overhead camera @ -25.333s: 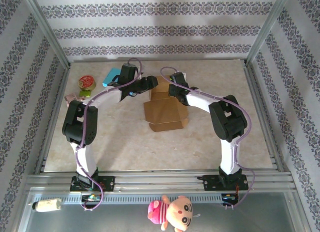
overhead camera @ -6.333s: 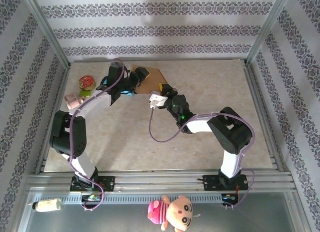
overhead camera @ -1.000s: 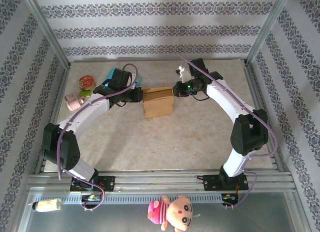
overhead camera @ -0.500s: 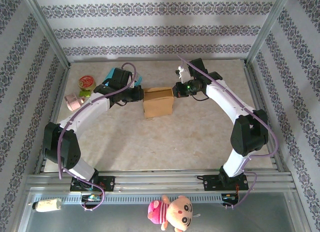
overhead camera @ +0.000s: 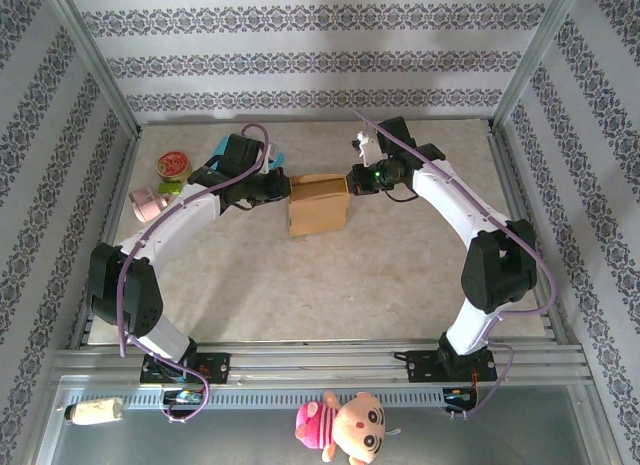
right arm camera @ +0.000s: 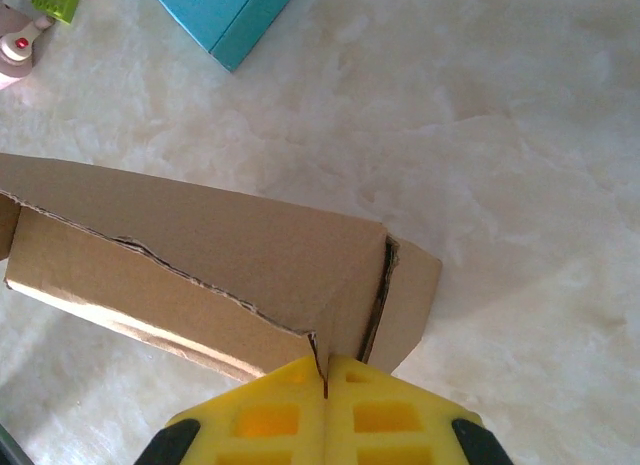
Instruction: Fold the paper box
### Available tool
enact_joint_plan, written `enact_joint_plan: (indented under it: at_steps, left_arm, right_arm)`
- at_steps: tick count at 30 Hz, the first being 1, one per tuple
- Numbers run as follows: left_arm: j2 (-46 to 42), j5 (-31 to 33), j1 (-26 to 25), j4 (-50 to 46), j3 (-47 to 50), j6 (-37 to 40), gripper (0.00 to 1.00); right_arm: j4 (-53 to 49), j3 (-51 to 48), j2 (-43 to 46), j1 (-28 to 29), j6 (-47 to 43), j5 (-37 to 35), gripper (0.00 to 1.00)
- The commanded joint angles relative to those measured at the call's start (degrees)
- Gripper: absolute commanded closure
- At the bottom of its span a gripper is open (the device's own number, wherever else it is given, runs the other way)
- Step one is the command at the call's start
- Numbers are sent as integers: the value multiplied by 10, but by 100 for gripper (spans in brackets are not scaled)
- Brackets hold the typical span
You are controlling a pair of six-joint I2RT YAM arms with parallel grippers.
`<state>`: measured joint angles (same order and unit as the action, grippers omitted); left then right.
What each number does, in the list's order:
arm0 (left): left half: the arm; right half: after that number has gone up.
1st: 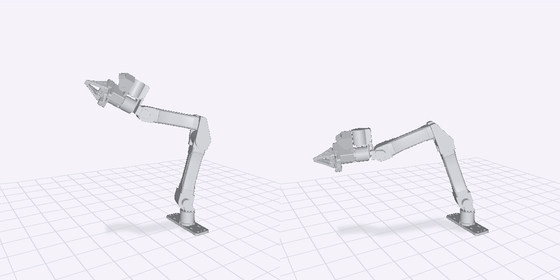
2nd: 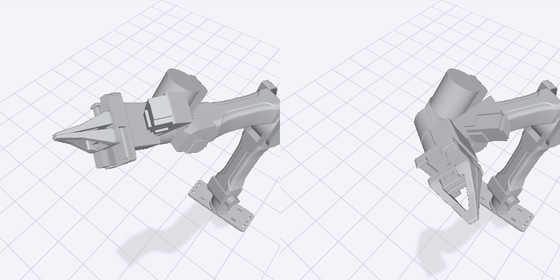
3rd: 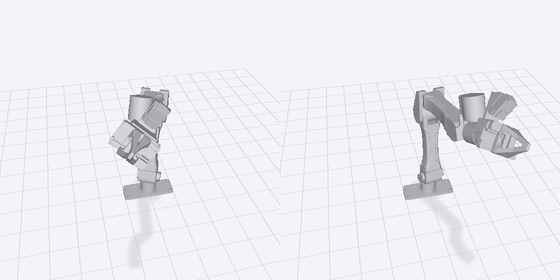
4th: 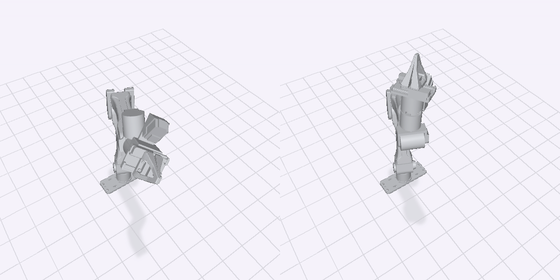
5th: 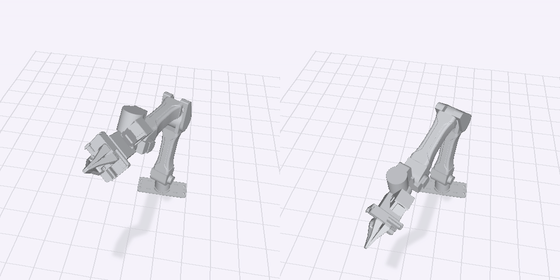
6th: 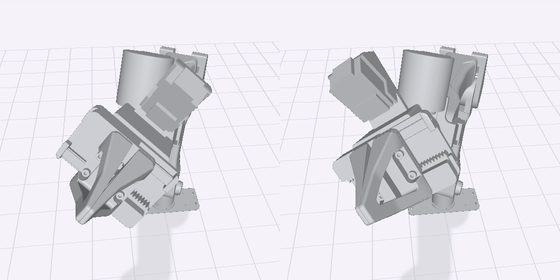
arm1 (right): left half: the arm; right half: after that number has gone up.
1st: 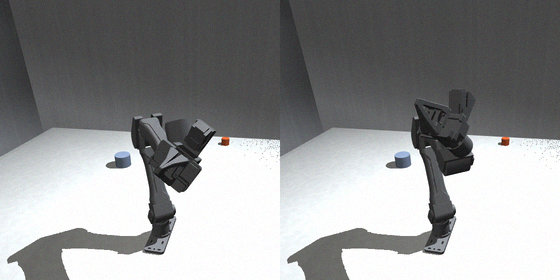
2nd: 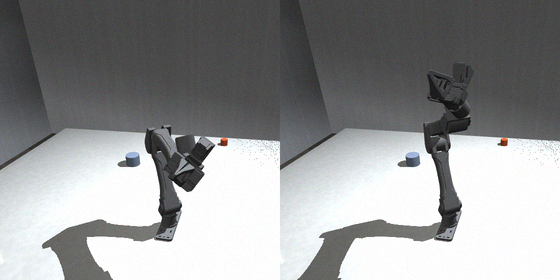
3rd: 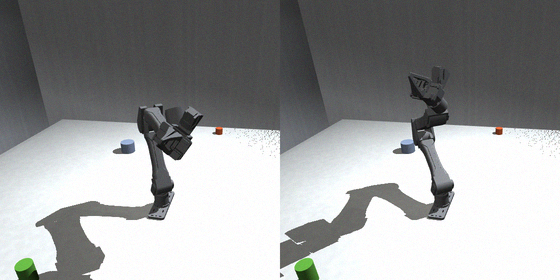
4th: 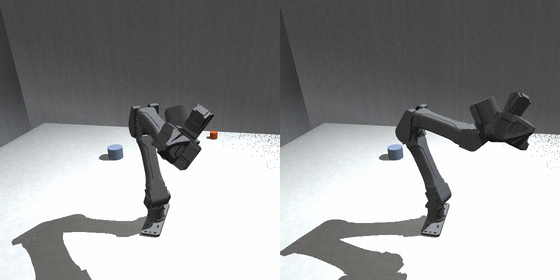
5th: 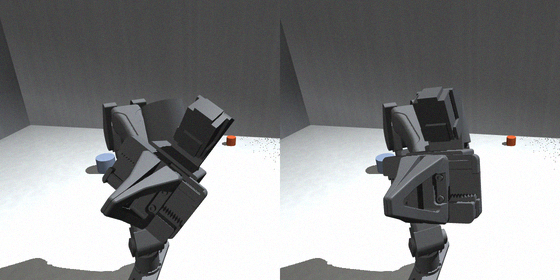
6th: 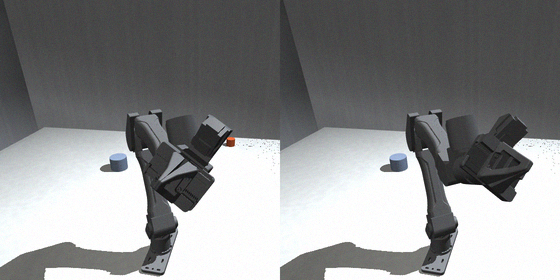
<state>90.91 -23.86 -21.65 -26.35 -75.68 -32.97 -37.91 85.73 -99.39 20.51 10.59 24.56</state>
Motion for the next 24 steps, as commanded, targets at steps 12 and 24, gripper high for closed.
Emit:
enact_joint_plan:
  at_steps: [12, 24]
  left_arm:
    - [-36, -57, -11, 90, 83, -55, 93]
    - [-34, -39, -11, 52, 118, -41, 92]
  right_arm:
    - [-32, -20, -14, 21, 0, 26, 98]
    - [-32, -19, -17, 21, 6, 31, 98]
